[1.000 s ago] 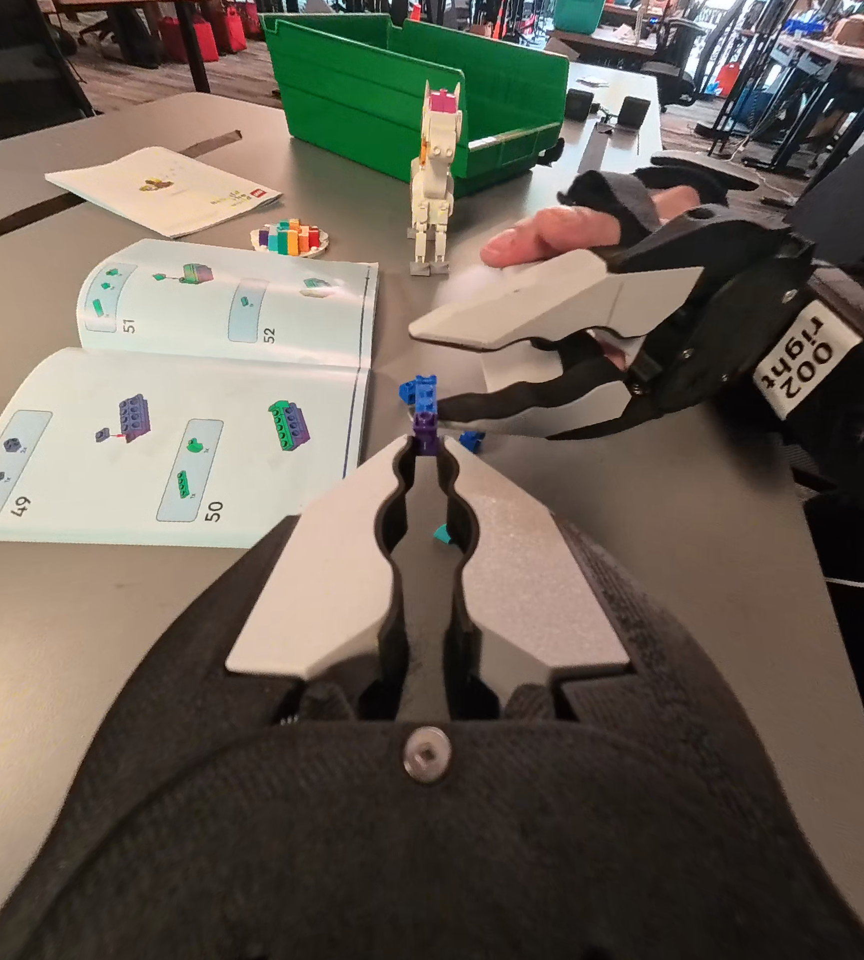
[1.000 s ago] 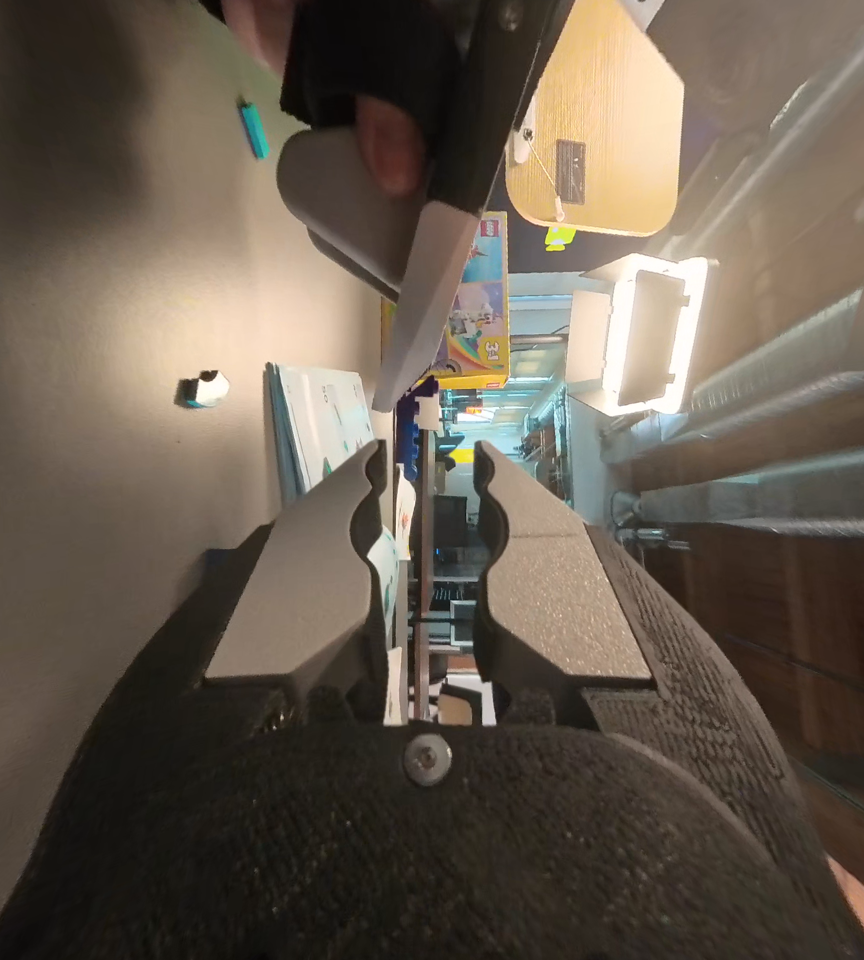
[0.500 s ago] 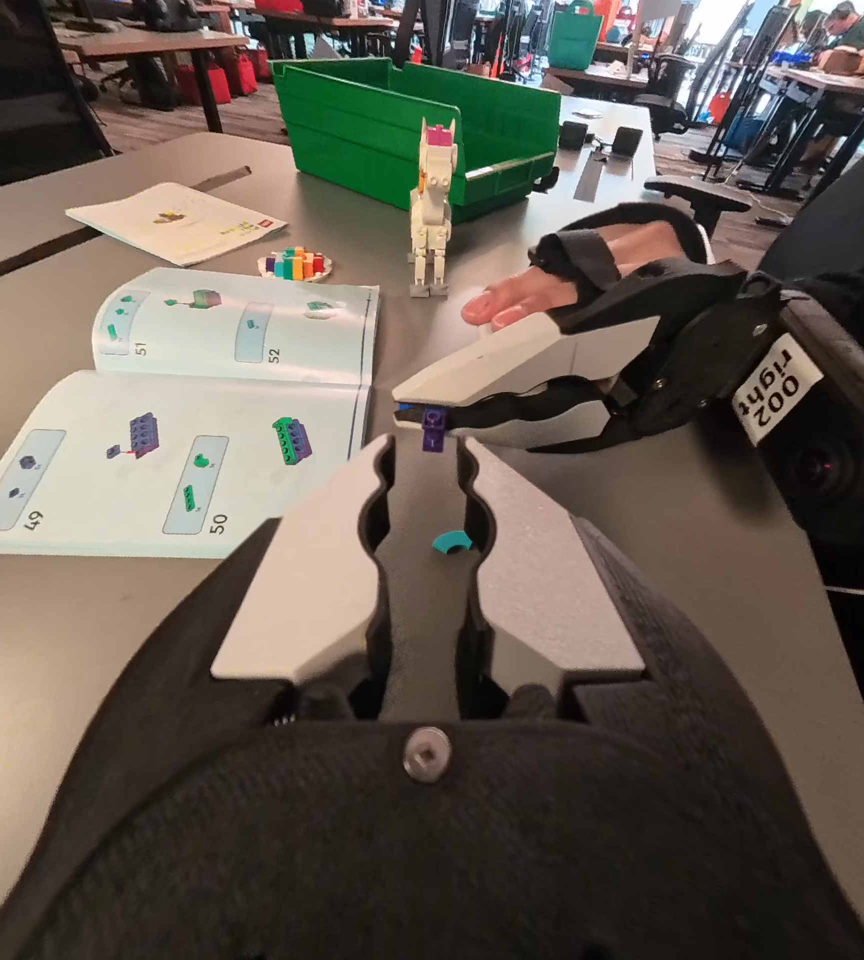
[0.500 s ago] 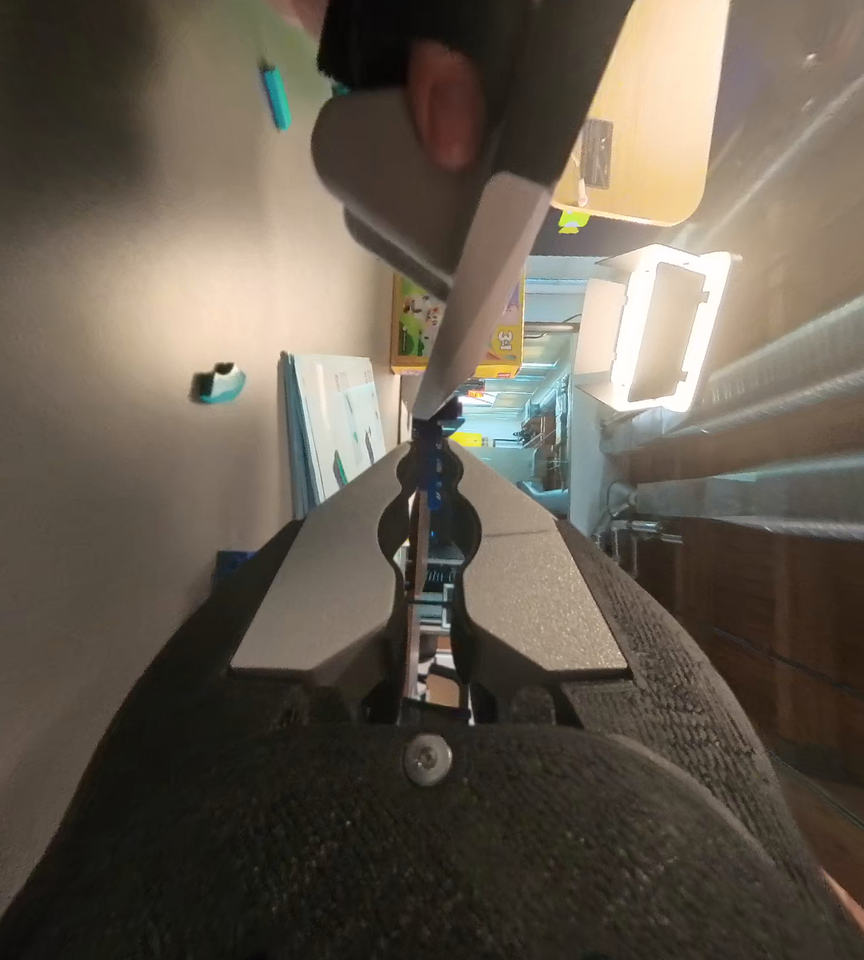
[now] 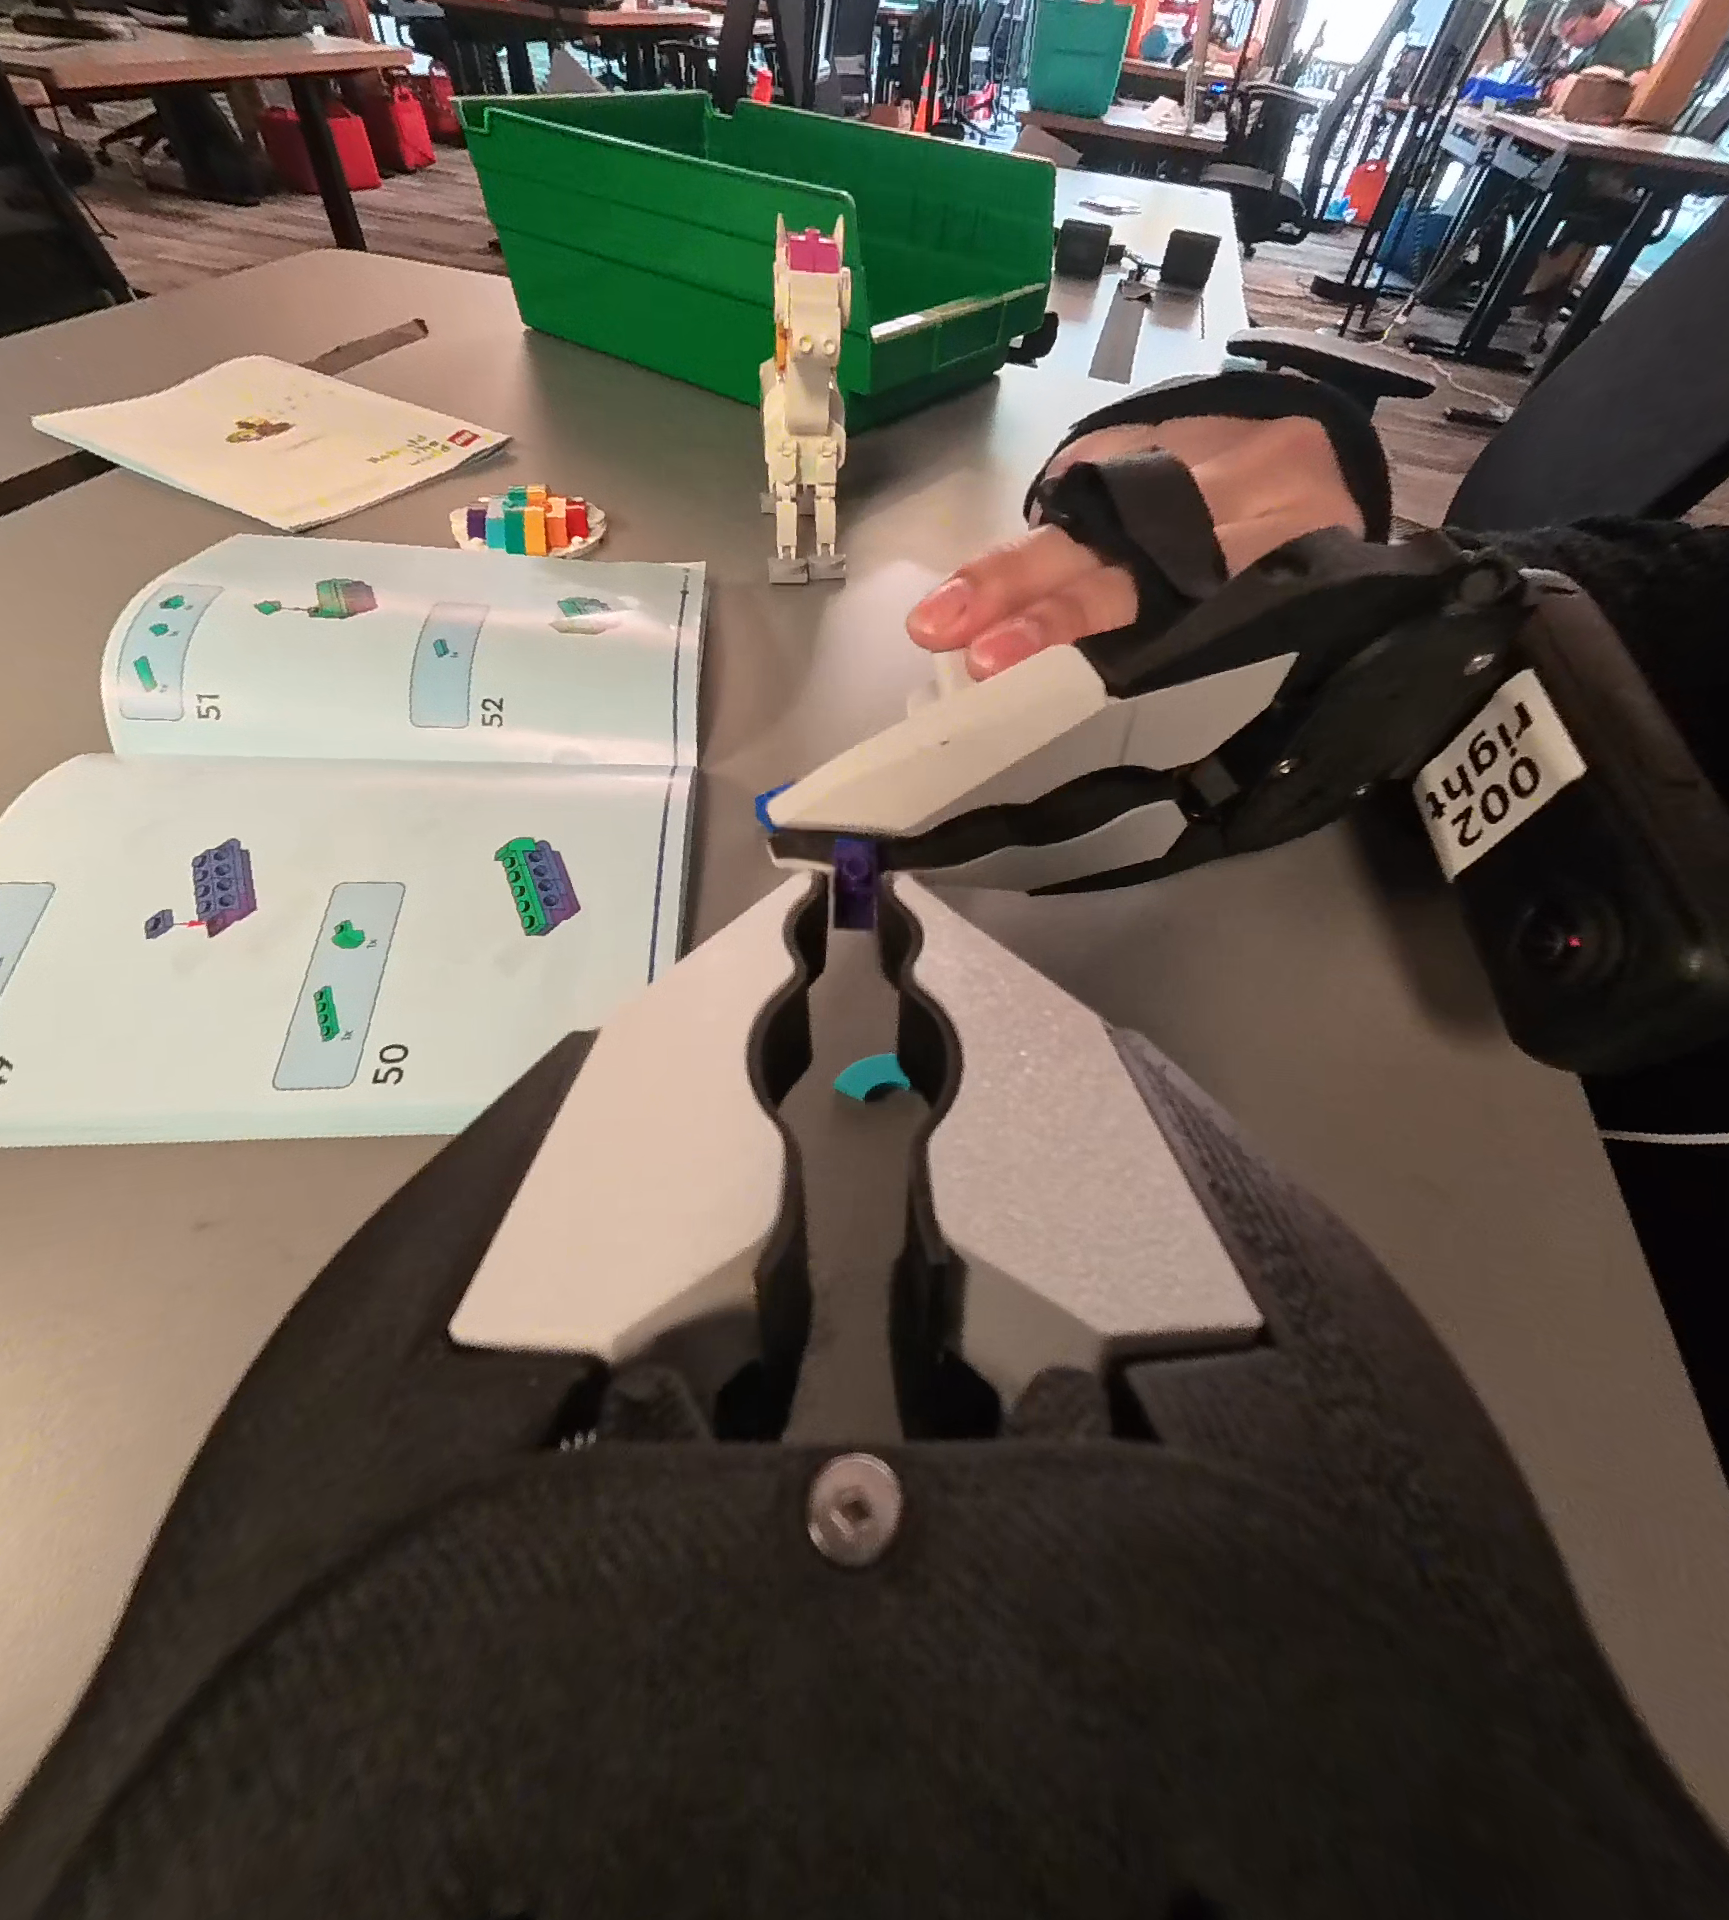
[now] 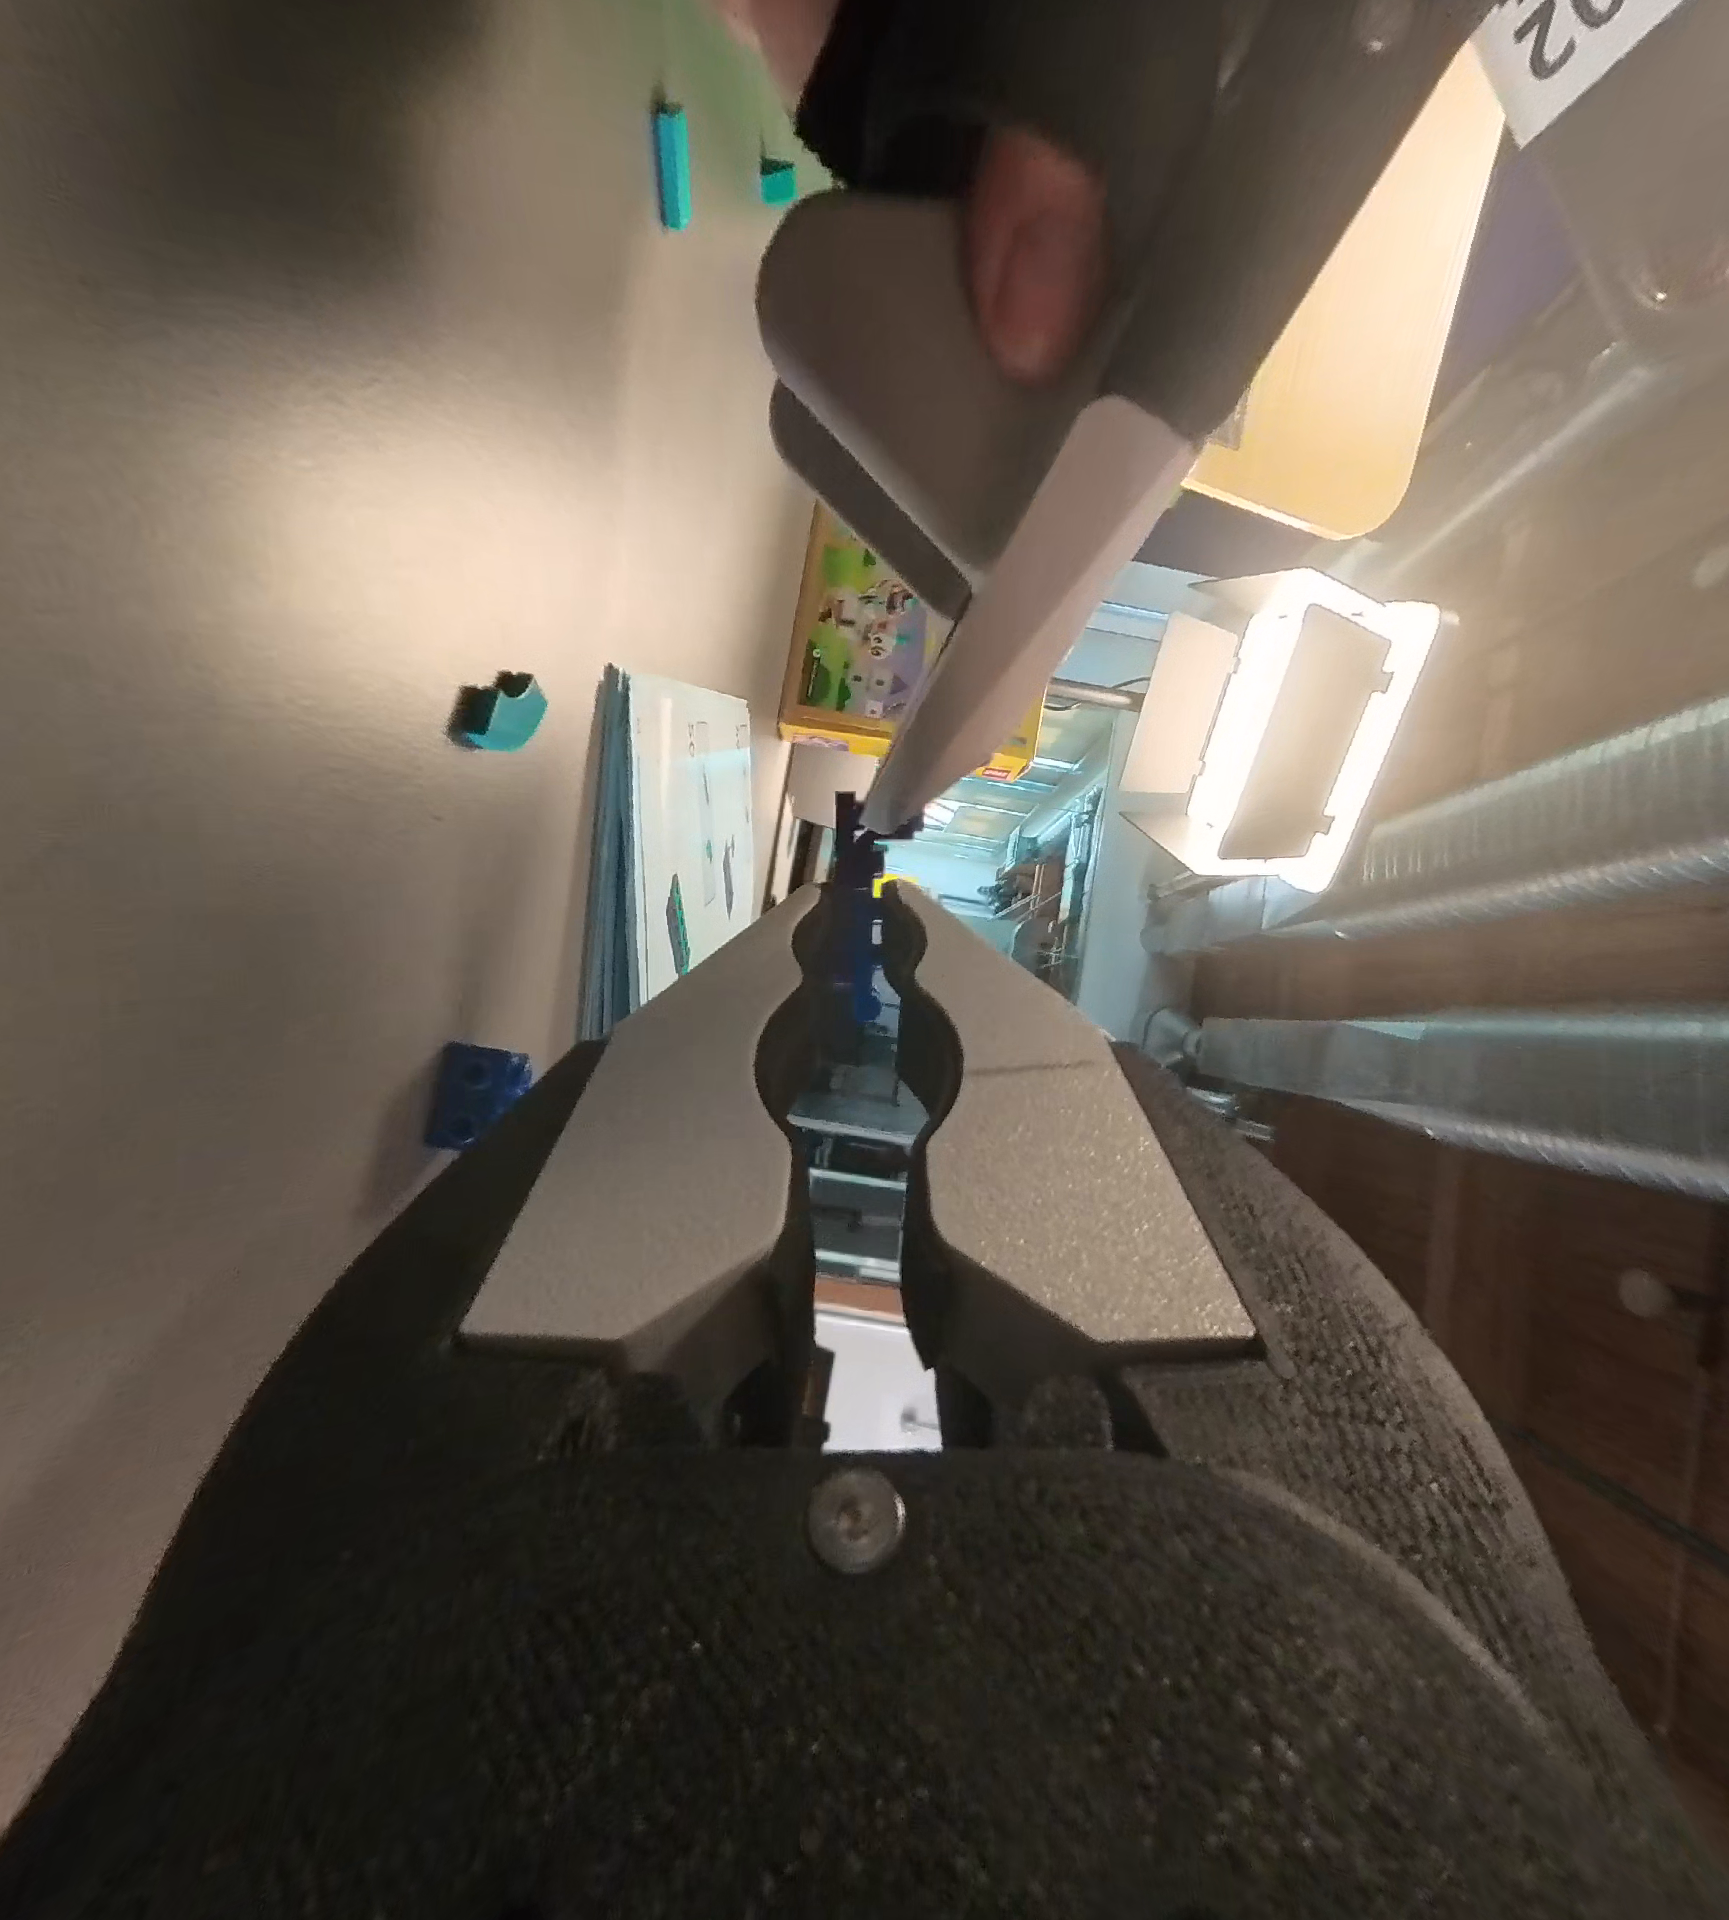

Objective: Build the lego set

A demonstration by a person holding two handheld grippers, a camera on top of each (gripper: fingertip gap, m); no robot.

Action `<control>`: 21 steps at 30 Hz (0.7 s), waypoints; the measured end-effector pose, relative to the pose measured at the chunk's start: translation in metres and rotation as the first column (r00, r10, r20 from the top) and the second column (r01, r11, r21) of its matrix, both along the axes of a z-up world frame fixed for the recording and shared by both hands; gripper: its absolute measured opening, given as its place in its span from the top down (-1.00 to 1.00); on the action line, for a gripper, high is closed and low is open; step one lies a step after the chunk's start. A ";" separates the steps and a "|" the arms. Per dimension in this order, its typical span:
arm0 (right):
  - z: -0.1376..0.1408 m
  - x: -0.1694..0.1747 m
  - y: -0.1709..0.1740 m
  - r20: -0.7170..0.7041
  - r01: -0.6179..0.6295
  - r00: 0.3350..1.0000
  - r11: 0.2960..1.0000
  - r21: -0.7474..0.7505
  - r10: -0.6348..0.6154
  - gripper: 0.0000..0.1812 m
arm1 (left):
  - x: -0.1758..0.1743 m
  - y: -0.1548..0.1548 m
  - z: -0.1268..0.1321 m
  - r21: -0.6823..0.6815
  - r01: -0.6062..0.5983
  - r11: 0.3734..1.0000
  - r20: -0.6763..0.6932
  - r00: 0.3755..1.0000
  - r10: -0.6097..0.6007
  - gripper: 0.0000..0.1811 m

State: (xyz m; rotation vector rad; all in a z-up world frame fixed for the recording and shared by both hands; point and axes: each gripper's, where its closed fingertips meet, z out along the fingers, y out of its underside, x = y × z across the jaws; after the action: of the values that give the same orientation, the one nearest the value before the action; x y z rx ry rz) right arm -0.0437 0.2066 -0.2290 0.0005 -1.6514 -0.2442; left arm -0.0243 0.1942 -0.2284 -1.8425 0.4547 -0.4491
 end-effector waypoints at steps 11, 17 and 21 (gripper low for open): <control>0.000 0.000 -0.001 -0.001 -0.003 1.000 0.999 -0.043 0.003 0.88 | 0.000 0.001 -0.002 -0.042 0.014 0.999 0.035 0.999 -0.013 0.92; -0.006 -0.001 0.001 0.039 0.019 0.999 0.999 -0.036 -0.017 0.93 | -0.001 0.001 -0.004 -0.059 0.015 0.998 0.042 0.999 -0.012 0.92; -0.008 0.000 0.002 0.088 0.044 0.996 0.993 -0.109 -0.035 0.93 | 0.000 0.002 -0.004 -0.035 0.003 0.999 -0.016 1.000 -0.004 0.92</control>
State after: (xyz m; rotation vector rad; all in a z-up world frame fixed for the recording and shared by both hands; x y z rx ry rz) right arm -0.0440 0.2091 -0.2373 -0.1073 -1.7500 -0.1845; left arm -0.0247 0.1962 -0.2327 -1.8804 0.4632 -0.4476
